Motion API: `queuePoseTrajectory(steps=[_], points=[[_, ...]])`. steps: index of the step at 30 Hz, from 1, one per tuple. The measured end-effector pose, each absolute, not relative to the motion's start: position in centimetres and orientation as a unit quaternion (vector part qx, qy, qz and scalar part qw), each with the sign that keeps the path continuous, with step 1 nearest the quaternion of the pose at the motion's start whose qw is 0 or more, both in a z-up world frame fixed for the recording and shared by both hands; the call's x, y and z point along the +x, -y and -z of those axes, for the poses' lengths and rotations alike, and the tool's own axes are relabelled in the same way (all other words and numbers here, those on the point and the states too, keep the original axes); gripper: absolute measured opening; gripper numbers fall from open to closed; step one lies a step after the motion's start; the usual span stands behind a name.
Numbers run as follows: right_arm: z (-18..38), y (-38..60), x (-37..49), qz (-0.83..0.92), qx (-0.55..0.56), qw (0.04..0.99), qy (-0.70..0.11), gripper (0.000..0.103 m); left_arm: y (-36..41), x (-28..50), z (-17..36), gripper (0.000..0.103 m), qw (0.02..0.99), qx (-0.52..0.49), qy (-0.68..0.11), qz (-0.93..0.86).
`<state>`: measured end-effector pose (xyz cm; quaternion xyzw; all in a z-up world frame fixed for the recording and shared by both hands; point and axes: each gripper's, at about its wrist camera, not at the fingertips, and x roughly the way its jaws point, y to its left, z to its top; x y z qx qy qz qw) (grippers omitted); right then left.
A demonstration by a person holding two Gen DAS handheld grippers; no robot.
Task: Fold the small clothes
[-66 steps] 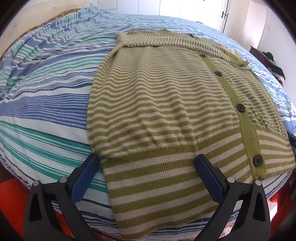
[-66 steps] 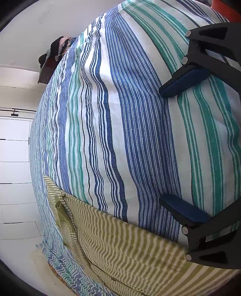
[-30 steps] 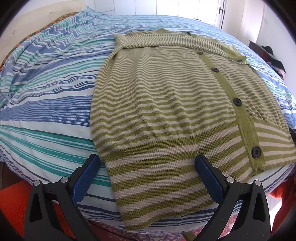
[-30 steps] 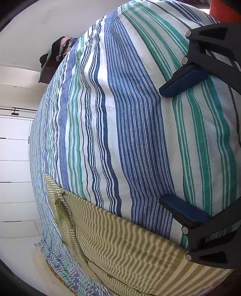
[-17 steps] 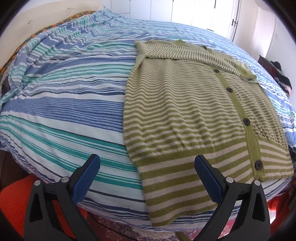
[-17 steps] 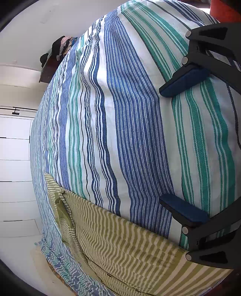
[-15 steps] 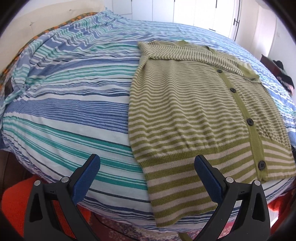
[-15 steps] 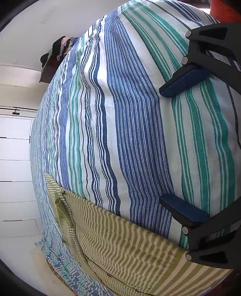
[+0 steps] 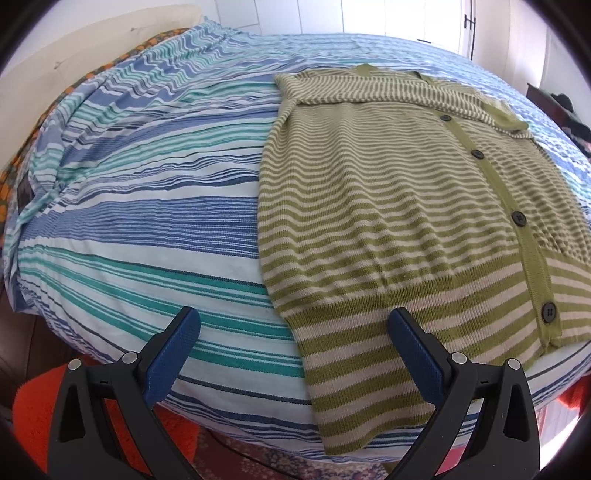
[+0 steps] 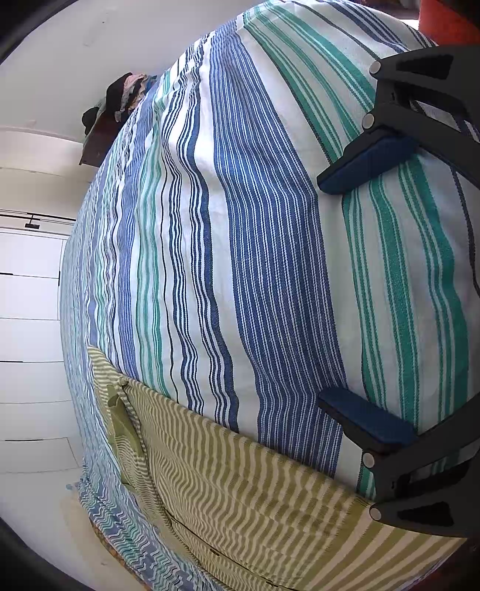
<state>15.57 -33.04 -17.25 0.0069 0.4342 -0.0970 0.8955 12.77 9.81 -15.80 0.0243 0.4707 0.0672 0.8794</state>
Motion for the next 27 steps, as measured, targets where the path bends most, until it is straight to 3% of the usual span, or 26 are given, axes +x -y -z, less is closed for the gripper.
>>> queuePoseTrajectory(steps=[12, 23, 27], points=[[17.3, 33.0, 15.6, 0.098, 0.008, 0.896, -0.433, 0.103, -10.2, 12.9, 16.1, 0.102, 0.875, 0.012, -0.479, -0.061], [17.0, 33.6, 15.5, 0.082, 0.023, 0.894, -0.440, 0.103, -15.1, 13.0, 15.9, 0.102, 0.860, -0.103, -0.492, -0.090], [17.0, 33.6, 15.5, 0.083, 0.021, 0.895, -0.438, 0.103, -14.9, 12.9, 15.8, 0.102, 0.862, -0.097, -0.490, -0.090]])
